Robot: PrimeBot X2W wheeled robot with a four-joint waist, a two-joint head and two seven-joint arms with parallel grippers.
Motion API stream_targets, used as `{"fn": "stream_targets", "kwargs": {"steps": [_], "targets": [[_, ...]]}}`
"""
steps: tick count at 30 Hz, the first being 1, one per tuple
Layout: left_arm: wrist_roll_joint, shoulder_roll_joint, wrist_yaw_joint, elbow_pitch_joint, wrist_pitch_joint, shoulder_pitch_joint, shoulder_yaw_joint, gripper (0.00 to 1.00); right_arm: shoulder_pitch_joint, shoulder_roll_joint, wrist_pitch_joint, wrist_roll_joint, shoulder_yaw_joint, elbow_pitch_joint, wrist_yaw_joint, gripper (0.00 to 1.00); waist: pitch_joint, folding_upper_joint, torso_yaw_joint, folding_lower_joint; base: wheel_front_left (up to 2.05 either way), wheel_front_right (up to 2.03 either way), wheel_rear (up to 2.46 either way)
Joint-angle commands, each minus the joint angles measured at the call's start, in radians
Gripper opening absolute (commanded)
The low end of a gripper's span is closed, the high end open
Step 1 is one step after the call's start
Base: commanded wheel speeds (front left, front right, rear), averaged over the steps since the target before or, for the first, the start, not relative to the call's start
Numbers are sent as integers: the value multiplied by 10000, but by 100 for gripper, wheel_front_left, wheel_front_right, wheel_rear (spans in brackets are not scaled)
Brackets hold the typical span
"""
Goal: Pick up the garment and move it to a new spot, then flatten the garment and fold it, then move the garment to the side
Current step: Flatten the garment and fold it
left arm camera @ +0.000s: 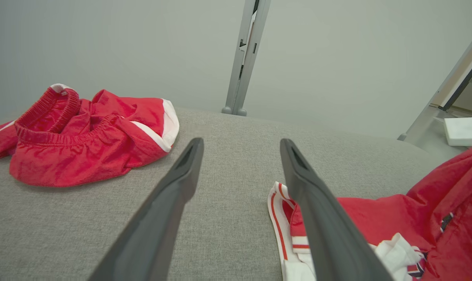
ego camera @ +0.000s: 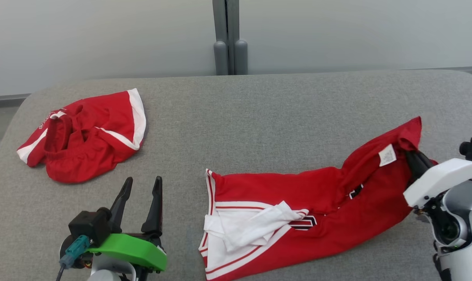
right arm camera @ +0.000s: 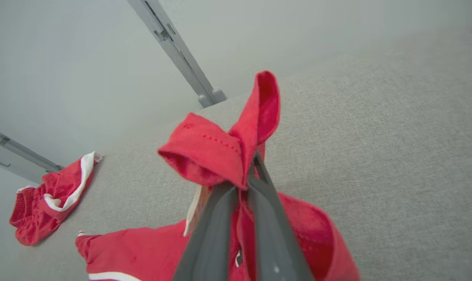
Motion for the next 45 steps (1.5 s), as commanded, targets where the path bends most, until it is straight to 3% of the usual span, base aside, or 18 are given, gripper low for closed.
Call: {"fn": "stream_targets", "kwargs": {"steps": [1,5,8,15,27,29,30,35,39,45], "targets": [[52,-15,-56,13,-38,67,-38,100,232,408,263,-50,127,-514,-4,0,-31,0,172,0,0,0,0],[116,-40,-96,80,18,-110,-116,100,538,1025,791,502,665,-1495,-2,0,-20,0,676,0,0,0,0],[147,-35,-135,134,76,-258,-177,100,804,1158,694,1460,1573,-1423,-1,0,81,0,1192,0,0,0,0],[132,-58,-188,247,65,-451,-169,100,319,1146,-861,2895,3953,409,-1,0,325,0,1962,0,0,0,0],[185,-169,-329,505,37,-760,-206,100,-1534,1145,-2824,4948,7012,3622,-1,0,769,0,2384,0,0,0,0],[183,-172,-319,547,27,-738,-178,100,-1743,1159,-2981,5247,7416,3944,1,49,764,0,2333,0,0,0,0],[177,-175,-310,567,21,-721,-151,100,-1886,1160,-3084,5330,7637,4021,1,100,749,0,2281,0,0,0,0],[151,-184,-280,615,-4,-608,-78,100,-2234,1147,-3526,5770,8125,3972,-1,100,587,0,1897,0,0,0,0],[111,-129,-201,583,-19,-403,28,100,-2285,1066,-3830,5786,7690,3275,-1,100,338,0,1454,0,0,0,0],[83,-51,-113,451,-38,-112,210,100,-1842,-285,-4142,5104,6513,1480,-2,100,-29,0,795,0,0,0,0]]}}
